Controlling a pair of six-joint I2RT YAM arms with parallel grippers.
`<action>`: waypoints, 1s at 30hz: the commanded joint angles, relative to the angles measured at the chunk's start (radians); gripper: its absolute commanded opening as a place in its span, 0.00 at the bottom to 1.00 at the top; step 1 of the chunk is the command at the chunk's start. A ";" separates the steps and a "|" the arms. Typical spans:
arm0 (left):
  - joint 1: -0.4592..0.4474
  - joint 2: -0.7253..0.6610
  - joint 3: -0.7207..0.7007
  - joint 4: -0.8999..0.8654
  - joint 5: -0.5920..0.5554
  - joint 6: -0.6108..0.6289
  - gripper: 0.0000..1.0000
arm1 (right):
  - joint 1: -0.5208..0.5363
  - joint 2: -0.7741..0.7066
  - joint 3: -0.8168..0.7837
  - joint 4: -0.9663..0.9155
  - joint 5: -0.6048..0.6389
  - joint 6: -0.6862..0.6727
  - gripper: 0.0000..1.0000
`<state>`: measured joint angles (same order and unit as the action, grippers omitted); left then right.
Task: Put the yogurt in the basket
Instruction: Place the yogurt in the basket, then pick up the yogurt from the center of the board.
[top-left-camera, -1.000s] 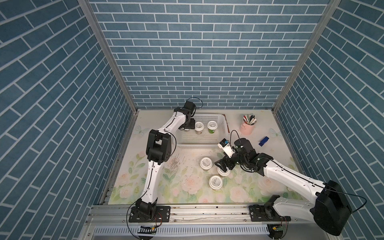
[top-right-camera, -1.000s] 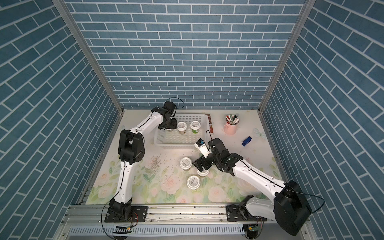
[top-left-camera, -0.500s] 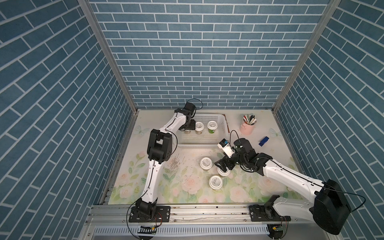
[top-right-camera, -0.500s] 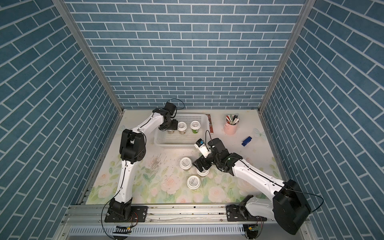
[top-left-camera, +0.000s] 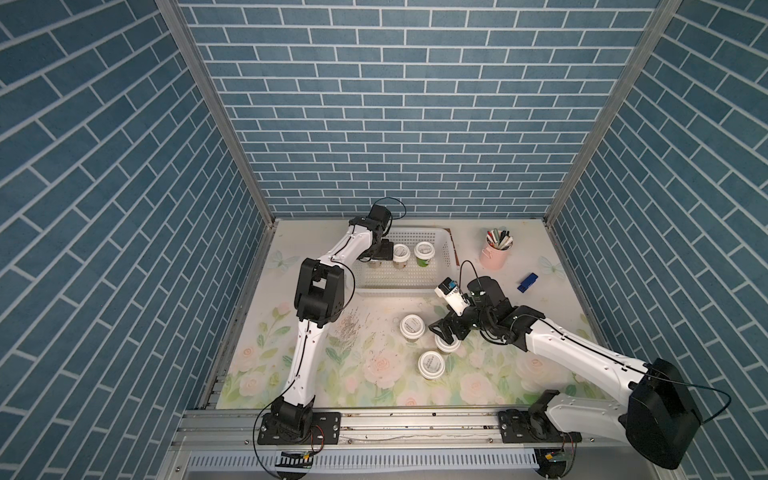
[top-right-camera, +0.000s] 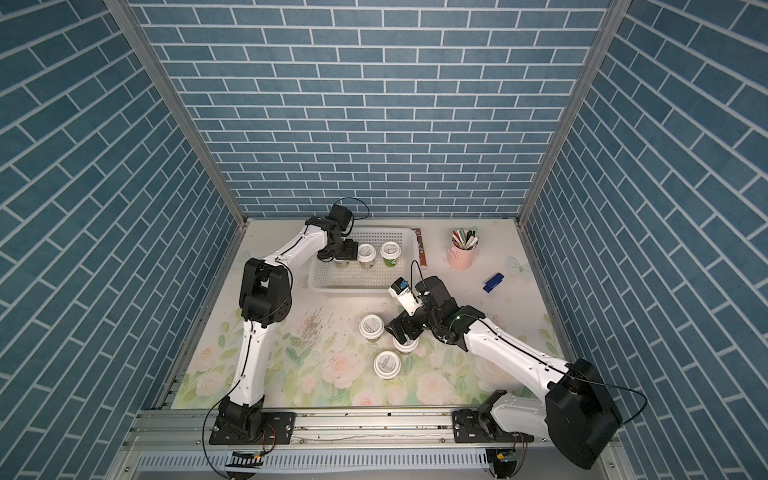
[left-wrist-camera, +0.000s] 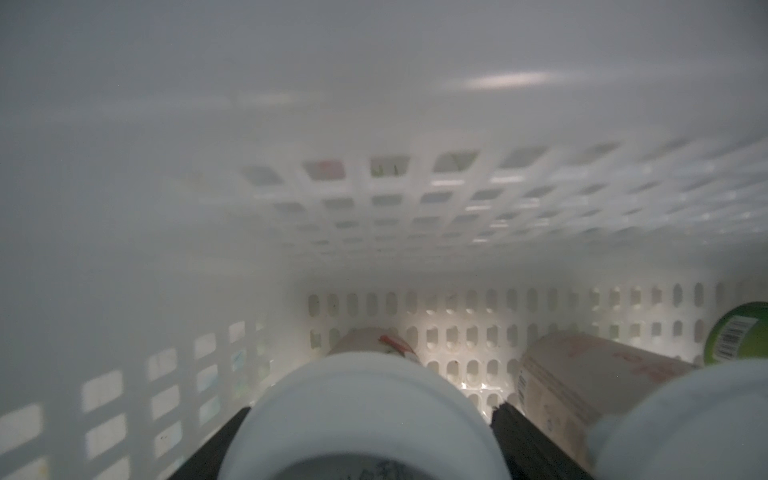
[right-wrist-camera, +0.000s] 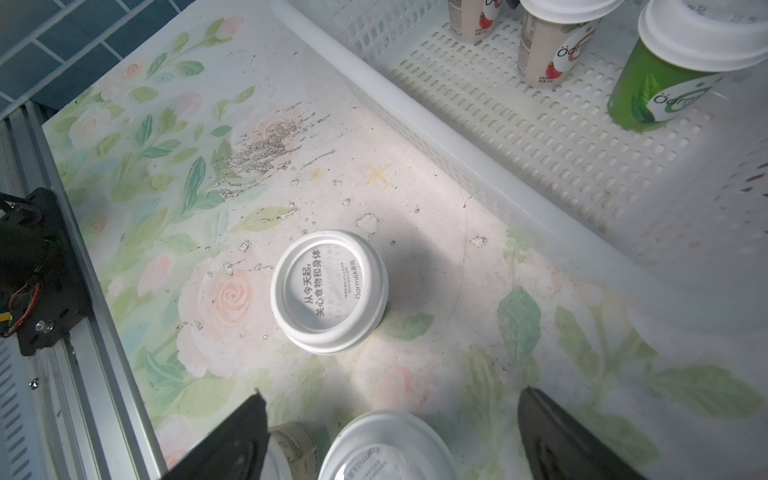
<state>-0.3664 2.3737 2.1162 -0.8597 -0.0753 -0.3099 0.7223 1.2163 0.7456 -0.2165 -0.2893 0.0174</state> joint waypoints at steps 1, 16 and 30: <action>0.007 -0.035 0.025 -0.030 -0.007 0.001 0.97 | 0.003 0.009 0.024 -0.009 -0.013 -0.030 0.96; 0.003 -0.142 0.042 -0.024 0.024 -0.006 1.00 | 0.004 0.009 0.023 -0.006 -0.017 -0.027 0.96; -0.107 -0.434 -0.052 -0.020 0.008 0.005 1.00 | 0.003 -0.063 0.018 -0.028 0.086 0.036 0.96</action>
<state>-0.4332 2.0113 2.1078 -0.8604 -0.0586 -0.3172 0.7223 1.1942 0.7456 -0.2195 -0.2569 0.0227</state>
